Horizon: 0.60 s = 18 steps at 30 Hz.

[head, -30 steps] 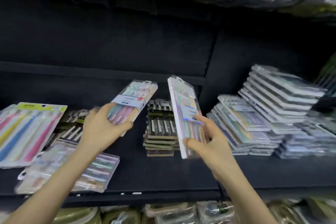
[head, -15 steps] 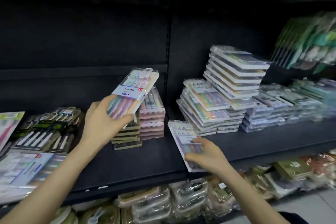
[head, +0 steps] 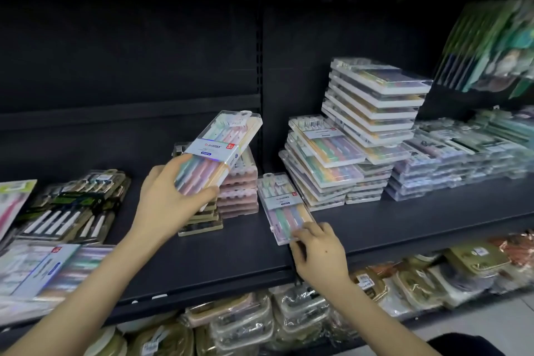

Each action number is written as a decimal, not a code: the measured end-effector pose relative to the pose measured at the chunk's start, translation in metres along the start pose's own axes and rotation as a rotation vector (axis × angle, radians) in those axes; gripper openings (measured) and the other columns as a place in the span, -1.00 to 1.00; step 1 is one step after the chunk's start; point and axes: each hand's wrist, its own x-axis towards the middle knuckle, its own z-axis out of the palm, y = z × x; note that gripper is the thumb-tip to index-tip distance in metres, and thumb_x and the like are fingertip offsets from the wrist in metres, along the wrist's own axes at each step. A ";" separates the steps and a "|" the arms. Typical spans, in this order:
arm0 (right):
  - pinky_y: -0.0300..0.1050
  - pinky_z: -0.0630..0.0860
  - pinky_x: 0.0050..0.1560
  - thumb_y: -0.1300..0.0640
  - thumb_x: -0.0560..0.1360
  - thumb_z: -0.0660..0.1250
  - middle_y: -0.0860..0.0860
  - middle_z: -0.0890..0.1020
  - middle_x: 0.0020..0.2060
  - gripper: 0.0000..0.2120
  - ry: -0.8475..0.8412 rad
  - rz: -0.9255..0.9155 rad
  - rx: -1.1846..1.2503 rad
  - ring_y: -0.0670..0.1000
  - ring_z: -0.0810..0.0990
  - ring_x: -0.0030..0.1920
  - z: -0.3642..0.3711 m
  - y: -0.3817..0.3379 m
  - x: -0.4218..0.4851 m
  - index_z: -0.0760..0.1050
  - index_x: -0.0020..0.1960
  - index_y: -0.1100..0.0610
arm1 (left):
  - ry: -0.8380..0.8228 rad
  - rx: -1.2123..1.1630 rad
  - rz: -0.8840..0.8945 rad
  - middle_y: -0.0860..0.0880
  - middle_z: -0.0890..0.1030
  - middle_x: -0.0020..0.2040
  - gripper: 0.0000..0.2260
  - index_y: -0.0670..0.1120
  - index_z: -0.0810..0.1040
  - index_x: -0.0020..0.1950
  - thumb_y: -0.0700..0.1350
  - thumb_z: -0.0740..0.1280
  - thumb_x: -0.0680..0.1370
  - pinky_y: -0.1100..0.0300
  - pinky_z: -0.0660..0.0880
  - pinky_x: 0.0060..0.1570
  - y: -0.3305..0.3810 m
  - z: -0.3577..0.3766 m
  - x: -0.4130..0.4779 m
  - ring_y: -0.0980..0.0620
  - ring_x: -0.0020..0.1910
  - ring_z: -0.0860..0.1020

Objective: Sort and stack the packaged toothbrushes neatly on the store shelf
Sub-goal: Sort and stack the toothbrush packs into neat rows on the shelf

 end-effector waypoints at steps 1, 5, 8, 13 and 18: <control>-0.05 0.60 -0.28 0.23 0.31 0.50 0.06 0.66 -0.06 -0.80 -0.092 -0.003 -0.010 0.15 0.60 -0.11 0.002 0.001 0.002 0.67 -0.07 0.13 | 0.001 -0.001 -0.002 0.03 0.43 0.16 -0.44 0.18 0.43 0.31 -0.02 0.52 0.35 0.34 0.26 -0.12 0.001 0.001 0.001 0.18 0.04 0.35; -0.09 0.43 0.24 0.16 0.58 0.15 -0.02 0.17 0.52 -0.55 -0.466 0.059 -0.042 0.07 0.15 0.46 0.012 0.008 0.032 0.29 0.47 0.07 | -0.024 -0.023 0.003 0.05 0.42 0.17 -0.46 0.22 0.42 0.28 -0.04 0.51 0.36 0.37 0.27 -0.10 0.007 0.008 0.001 0.20 0.06 0.34; -0.15 0.33 0.31 0.17 0.61 0.14 0.01 0.16 0.54 -0.54 -0.402 0.191 0.215 0.08 0.25 0.44 0.000 0.000 0.046 0.25 0.50 0.06 | -0.051 -0.041 0.011 0.08 0.41 0.18 -0.45 0.24 0.41 0.28 -0.02 0.49 0.35 0.37 0.28 -0.10 0.011 0.013 -0.003 0.19 0.10 0.34; -0.25 0.58 -0.09 -0.25 0.35 0.34 -0.08 0.71 -0.11 -0.61 -0.248 0.576 1.222 -0.05 0.67 -0.02 -0.054 -0.044 0.040 0.59 0.05 -0.04 | -0.039 -0.102 0.099 0.24 0.41 0.06 -0.46 0.35 0.38 0.20 0.04 0.50 0.31 0.54 0.27 -0.11 0.026 0.033 -0.038 0.32 0.04 0.37; -0.25 0.56 -0.17 0.22 0.54 0.31 0.06 0.71 -0.07 -0.80 -0.255 0.434 1.443 -0.04 0.68 -0.09 -0.077 -0.055 0.034 0.58 0.14 0.12 | -0.181 -0.231 0.142 0.28 0.32 0.14 -0.42 0.37 0.21 0.30 0.12 0.42 0.38 0.59 0.24 0.05 0.040 0.070 -0.087 0.36 0.20 0.27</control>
